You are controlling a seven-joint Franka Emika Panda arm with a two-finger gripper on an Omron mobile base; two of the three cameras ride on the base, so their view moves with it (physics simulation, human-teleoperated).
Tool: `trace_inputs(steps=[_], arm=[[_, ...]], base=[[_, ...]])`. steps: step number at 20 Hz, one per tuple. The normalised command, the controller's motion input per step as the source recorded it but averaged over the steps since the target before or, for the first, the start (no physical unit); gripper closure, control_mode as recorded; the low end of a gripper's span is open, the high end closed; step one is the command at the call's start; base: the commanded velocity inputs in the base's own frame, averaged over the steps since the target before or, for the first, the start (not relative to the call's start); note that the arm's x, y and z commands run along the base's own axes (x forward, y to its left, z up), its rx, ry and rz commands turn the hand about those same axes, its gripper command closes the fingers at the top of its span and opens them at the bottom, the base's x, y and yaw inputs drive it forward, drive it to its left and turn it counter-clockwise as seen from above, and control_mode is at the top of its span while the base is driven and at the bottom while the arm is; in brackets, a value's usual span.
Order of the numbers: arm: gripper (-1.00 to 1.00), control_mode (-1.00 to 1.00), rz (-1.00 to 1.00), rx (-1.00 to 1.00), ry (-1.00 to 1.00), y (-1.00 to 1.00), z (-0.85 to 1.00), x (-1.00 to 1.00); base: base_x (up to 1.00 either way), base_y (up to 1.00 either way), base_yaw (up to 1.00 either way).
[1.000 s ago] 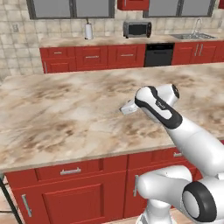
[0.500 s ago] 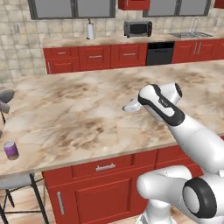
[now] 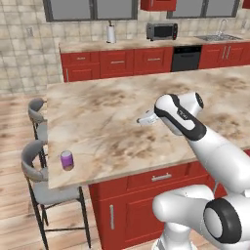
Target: Four empty soda cans are scattered around the kitchen. Gather all the cans and cluster them next to the stove for recycling.
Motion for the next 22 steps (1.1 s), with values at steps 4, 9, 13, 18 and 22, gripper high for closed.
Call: trace_inputs(steps=[4, 9, 13, 18, 22], arm=[[-1.00, 1.00, 0.00, 0.00, 0.00, 0.00, 0.00, 0.00], [-1.00, 1.00, 0.00, 0.00, 0.00, 0.00, 0.00, 0.00], [-1.00, 1.00, 0.00, 0.00, 0.00, 0.00, 0.00, 0.00], [-1.00, 1.00, 0.00, 0.00, 0.00, 0.00, 0.00, 0.00], [-1.00, 1.00, 0.00, 0.00, 0.00, 0.00, 0.00, 0.00]], base=[[-0.02, 0.83, -0.07], [0.00, 0.82, -0.07], [0.00, 0.81, -0.06], [0.10, 0.66, -0.03], [0.38, 0.20, 0.00]])
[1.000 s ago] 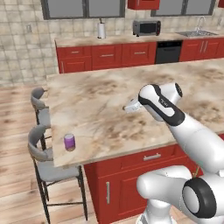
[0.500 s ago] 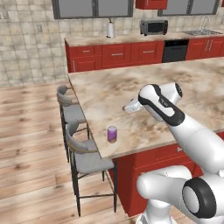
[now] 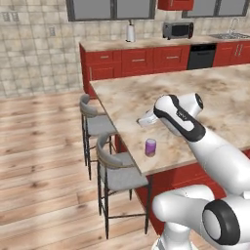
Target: Four empty soda cans are scattered around the kitchen. Gather all the cans and cluster them next to the stove for recycling.
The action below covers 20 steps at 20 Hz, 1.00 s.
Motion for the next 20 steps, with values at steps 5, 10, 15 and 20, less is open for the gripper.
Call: trace_inputs(steps=[5, 10, 15, 20], arm=[[-1.00, 1.00, 0.00, 0.00, 0.00, 0.00, 0.00, 0.00], [-1.00, 1.00, 0.00, 0.00, 0.00, 0.00, 0.00, 0.00], [-1.00, 1.00, 0.00, 0.00, 0.00, 0.00, 0.00, 0.00], [-1.00, 1.00, 0.00, 0.00, 0.00, 0.00, 0.00, 0.00]], base=[[0.57, 0.00, 0.12], [0.48, 0.00, 0.18], [0.14, -0.04, 0.11], [0.00, 0.00, -0.01]])
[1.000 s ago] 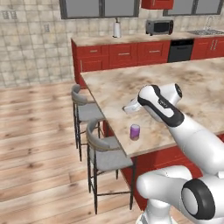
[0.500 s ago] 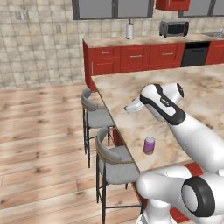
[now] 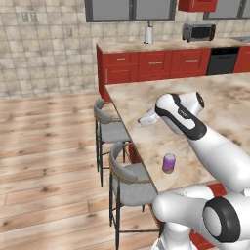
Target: Four empty soda cans are scattered around the kitchen. Gather all the cans and cluster them next to the stove for recycling.
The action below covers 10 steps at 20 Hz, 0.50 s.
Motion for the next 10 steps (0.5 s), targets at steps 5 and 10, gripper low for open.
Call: trace_inputs(steps=[5, 10], arm=[[-1.00, 1.00, 0.00, 0.00, 0.00, 0.00, 0.00, 0.00], [-1.00, 1.00, 0.00, 0.00, 0.00, 0.00, 0.00, 0.00]], base=[[0.00, 0.00, 0.00], [0.00, 0.00, 0.00]])
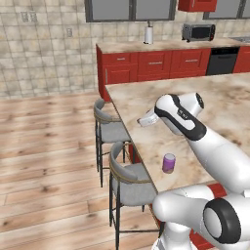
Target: Four empty soda cans are scattered around the kitchen. Gather all the cans and cluster them next to the stove for recycling.
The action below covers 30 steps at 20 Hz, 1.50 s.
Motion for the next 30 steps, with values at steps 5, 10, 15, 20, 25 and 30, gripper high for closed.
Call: trace_inputs(steps=[5, 10, 15, 20, 25, 30], arm=[[-1.00, 1.00, 0.00, 0.00, 0.00, 0.00, 0.00, 0.00], [-1.00, -1.00, 0.01, 0.01, 0.00, -0.07, -0.01, 0.00], [-1.00, -1.00, 0.18, 0.06, 0.00, -0.34, -0.07, 0.00], [-1.00, -1.00, 0.26, 0.06, -0.06, -0.49, 0.00, -0.03], [-1.00, -1.00, 0.10, -0.06, -0.10, -0.39, 0.02, -0.29], [-1.00, -1.00, 0.07, -0.06, -0.21, -0.35, 0.00, -0.34]], base=[[0.00, 0.00, 0.00], [0.00, 0.00, 0.00], [0.00, 0.00, 0.00], [0.00, 0.00, 0.00], [0.00, 0.00, 0.00], [0.00, 0.00, 0.00]])
